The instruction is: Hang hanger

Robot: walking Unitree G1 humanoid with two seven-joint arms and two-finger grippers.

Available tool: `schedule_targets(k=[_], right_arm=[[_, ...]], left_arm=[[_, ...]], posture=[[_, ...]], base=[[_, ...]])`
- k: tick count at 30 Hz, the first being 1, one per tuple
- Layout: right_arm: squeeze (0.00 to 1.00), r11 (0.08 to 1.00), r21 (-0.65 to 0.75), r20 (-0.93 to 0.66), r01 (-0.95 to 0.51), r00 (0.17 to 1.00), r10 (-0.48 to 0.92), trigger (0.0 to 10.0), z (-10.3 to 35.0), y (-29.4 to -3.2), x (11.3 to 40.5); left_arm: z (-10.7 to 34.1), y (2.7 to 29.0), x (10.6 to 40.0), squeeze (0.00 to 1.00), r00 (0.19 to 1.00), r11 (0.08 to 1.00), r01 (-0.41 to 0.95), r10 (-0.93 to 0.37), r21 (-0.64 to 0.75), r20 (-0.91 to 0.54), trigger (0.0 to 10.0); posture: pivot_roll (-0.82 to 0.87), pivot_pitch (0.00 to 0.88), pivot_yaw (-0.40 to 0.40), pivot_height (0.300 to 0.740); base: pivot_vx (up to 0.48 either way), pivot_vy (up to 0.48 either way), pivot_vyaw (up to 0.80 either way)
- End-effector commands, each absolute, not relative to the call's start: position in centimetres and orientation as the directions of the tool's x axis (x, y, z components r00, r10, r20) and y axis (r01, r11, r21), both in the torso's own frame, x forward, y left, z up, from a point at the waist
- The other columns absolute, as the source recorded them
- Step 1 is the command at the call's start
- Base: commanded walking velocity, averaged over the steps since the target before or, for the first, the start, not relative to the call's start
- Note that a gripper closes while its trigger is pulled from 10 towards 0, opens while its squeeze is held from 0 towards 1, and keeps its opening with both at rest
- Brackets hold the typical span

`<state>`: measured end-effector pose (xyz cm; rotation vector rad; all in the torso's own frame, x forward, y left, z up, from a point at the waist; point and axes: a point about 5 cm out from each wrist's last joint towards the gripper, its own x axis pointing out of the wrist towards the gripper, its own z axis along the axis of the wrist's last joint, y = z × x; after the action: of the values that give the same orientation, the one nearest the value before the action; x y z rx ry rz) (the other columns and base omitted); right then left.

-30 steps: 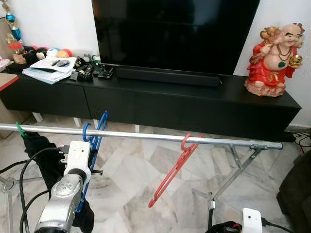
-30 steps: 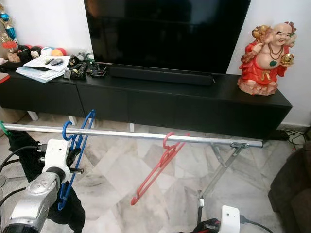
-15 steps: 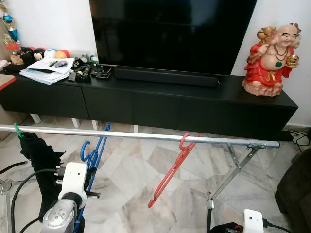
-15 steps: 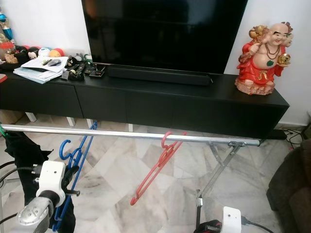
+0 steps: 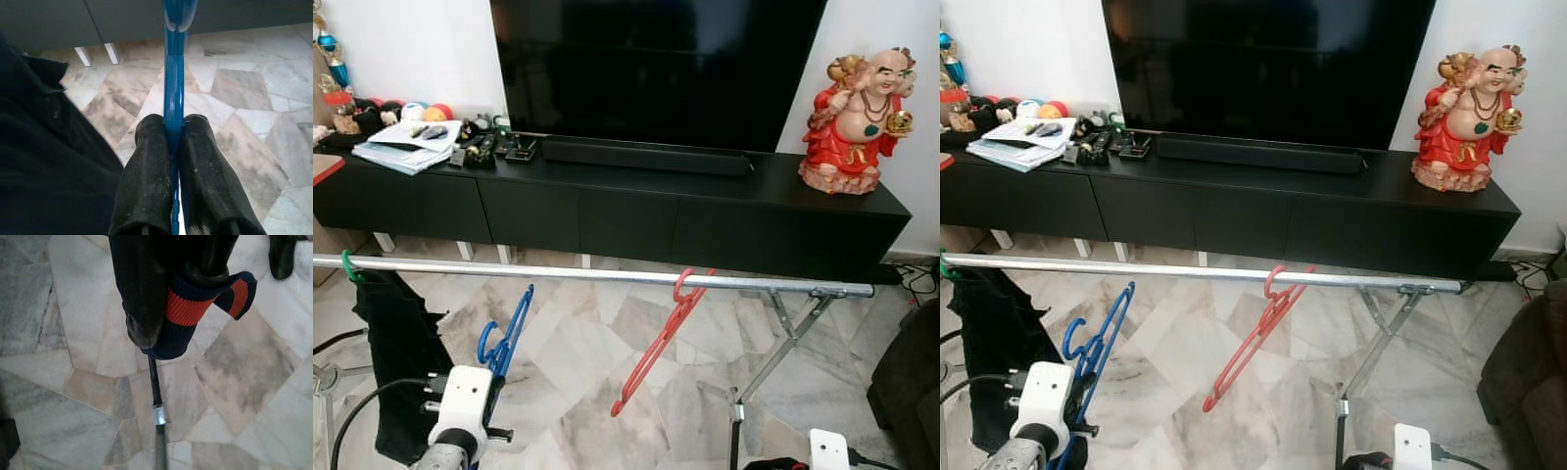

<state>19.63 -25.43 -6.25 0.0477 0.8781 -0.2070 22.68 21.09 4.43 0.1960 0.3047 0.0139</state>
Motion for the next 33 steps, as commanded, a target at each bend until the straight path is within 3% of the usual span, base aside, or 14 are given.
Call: schedule_targets(k=[1, 7, 14, 28, 33], right_arm=[[0.00, 0.984, -0.048, -0.757, 0.173, 0.636, -0.149, 10.0, -5.98, -25.15, 20.26], [0.00, 0.983, -0.043, -0.764, 0.178, 0.629, -0.147, 10.0, -6.09, -25.01, 20.17], [0.00, 0.981, -0.033, -0.770, 0.191, 0.621, -0.147, 10.0, -6.21, -24.94, 20.01], [0.00, 0.977, -0.024, -0.762, 0.212, 0.629, -0.155, 10.0, -6.07, -24.97, 20.25], [0.00, 0.977, -0.036, -0.765, 0.211, 0.623, -0.163, 10.0, -6.05, -25.03, 20.29]], left_arm=[[4.15, 21.36, 22.43, 0.00, 0.947, 0.980, 0.007, 0.058, 0.201, -0.315, 10.0], [4.13, 21.19, 22.52, 0.00, 0.947, 0.980, 0.015, 0.050, 0.198, -0.318, 10.0], [4.12, 21.05, 22.82, 0.00, 0.947, 0.977, 0.040, 0.029, 0.208, -0.320, 10.0], [4.32, 21.09, 23.10, 0.00, 0.948, 0.979, 0.036, 0.031, 0.201, -0.318, 10.0], [4.37, 20.97, 23.21, 0.00, 0.948, 0.979, 0.041, 0.025, 0.201, -0.317, 10.0]], posture=[[0.19, 0.000, -0.038, 0.740], [0.19, 0.000, -0.035, 0.740], [0.19, 0.000, -0.028, 0.740], [0.21, 0.000, -0.032, 0.740], [0.21, 0.000, -0.033, 0.740]], base=[[0.000, 0.000, 0.80], [0.000, 0.000, 0.77], [0.000, 0.244, 0.00], [0.000, 0.000, 0.00], [0.000, 0.324, 0.00]])
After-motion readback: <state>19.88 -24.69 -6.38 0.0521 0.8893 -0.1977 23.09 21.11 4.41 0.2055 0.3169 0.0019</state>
